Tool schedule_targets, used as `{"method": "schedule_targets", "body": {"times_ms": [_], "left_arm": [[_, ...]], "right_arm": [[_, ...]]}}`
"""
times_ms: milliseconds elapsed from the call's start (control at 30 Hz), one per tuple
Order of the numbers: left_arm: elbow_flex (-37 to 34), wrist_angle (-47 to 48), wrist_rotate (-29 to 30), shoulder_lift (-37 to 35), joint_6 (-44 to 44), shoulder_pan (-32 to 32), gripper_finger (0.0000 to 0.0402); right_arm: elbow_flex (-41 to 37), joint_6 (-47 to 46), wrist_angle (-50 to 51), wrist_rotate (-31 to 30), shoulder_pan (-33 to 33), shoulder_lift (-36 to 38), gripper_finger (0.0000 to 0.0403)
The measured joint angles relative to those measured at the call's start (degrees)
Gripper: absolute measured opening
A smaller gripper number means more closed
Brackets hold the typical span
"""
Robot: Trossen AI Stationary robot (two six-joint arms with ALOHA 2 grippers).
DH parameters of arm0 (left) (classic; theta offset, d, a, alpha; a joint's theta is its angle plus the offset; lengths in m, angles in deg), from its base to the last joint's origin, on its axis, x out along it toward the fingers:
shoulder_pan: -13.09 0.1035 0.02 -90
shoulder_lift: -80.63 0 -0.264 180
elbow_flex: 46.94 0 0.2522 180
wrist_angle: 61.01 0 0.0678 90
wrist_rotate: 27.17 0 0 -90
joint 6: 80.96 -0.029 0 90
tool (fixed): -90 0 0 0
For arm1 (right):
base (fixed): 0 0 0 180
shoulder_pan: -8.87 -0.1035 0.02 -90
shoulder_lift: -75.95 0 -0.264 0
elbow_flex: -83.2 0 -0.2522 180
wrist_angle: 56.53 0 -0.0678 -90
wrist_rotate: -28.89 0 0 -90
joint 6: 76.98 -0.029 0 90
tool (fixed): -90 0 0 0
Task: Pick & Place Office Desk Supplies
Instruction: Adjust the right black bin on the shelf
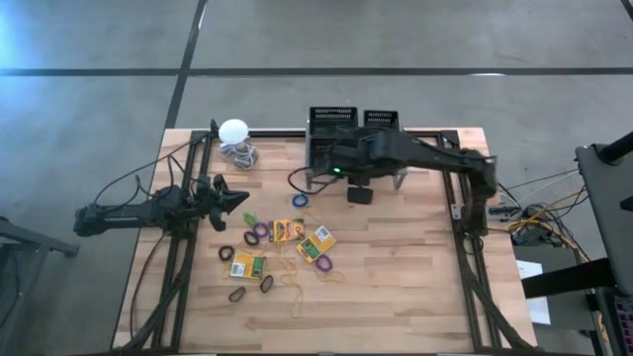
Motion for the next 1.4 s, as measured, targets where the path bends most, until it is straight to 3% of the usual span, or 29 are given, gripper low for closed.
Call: {"method": "schedule_targets", "body": {"times_ms": [167, 333, 467, 667, 900, 1400], "left_arm": [[0.0, 0.18, -0.02, 0.02, -0.01, 0.0, 0.0019], [-0.02, 0.26, 0.0, 0.02, -0.05, 0.0, 0.0019], [-0.02, 0.26, 0.04, -0.01, -0.45, 0.01, 0.0019], [0.0, 0.26, 1.16, -0.01, -0.53, 0.0, 0.0019], [0.0, 0.26, 2.21, -0.03, -0.68, 0.0, 0.0019], [0.0, 0.26, 2.19, -0.03, -0.01, 0.0, 0.0019]], "right_arm": [[-14.68, 4.98, -10.29, 1.74, 2.25, 13.01, 0.0131], [-26.66, 10.39, -19.21, 12.87, 12.54, 23.34, 0.0131], [-31.75, 14.65, -20.53, 24.99, 21.75, 25.5, 0.0156], [-35.32, 22.7, -20.71, 29.78, 28.89, 22.96, 0.0215], [-35.36, 27.21, -21.82, 30.36, 28.56, 19.88, 0.0234], [-35.01, 26.5, -19.36, 30.53, 21.67, 21.17, 0.0215]]}}
